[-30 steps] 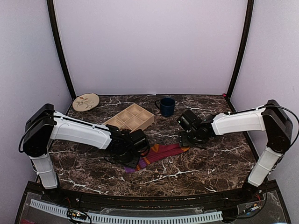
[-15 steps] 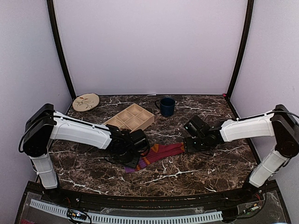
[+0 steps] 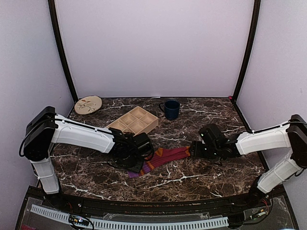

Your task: Roll the socks

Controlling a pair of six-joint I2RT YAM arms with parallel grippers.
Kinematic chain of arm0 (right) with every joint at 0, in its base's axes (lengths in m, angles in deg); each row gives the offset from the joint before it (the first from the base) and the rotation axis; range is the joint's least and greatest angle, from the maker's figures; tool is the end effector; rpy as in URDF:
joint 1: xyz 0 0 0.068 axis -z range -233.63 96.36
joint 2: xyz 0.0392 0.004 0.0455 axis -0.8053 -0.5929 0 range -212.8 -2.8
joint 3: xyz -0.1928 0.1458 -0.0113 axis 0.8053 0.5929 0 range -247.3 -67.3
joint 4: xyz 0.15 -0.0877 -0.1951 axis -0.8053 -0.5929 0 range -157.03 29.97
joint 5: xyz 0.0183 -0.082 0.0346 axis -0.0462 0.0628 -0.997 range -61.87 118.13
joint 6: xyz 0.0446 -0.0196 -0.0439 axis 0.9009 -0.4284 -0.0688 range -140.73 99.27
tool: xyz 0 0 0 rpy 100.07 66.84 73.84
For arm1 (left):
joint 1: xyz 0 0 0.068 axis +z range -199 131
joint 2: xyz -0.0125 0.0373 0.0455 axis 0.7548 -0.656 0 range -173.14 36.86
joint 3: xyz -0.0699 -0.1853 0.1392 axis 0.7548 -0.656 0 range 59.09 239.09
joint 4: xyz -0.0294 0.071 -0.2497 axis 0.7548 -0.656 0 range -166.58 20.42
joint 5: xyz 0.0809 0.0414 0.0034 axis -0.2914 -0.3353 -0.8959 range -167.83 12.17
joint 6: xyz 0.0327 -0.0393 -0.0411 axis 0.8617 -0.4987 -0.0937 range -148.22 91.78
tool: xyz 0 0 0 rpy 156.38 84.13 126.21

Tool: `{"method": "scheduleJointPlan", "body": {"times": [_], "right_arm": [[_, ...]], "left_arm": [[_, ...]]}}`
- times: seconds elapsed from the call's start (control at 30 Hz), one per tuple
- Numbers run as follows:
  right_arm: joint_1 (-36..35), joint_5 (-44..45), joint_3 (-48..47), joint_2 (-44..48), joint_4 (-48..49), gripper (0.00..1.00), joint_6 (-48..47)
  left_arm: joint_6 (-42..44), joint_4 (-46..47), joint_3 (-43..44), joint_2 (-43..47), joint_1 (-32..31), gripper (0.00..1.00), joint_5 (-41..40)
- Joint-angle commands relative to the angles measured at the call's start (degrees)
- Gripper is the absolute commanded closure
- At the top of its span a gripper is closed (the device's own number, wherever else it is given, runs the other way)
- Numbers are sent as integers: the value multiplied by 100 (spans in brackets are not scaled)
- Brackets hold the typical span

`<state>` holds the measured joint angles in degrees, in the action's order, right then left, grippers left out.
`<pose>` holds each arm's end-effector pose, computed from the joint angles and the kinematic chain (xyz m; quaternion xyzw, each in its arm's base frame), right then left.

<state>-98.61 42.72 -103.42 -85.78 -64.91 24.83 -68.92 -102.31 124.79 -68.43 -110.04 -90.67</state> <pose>0.2070 0.1884 0.1089 0.0464 0.9369 0.1465 0.3140 0.1775 -0.2970 0.1091 0.1564 0.9696 -0.0487 0.1820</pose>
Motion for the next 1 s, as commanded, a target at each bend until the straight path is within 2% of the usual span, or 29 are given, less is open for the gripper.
{"method": "scheduleJointPlan", "body": {"times": [0.0,0.7,0.87,0.97], "right_arm": [[123,-257,155,136,643,30,380],[218,-531,50,-513,850,35,643],[223,-596,-155,-781,858,39,613],[226,-614,-235,-798,890,46,620]], "left_arm": [[63,-142,101,18,-40,71,96],[131,-78,154,-16,-40,71,192],[131,-88,146,-22,-40,71,210],[132,-81,130,-25,-39,71,217]]}}
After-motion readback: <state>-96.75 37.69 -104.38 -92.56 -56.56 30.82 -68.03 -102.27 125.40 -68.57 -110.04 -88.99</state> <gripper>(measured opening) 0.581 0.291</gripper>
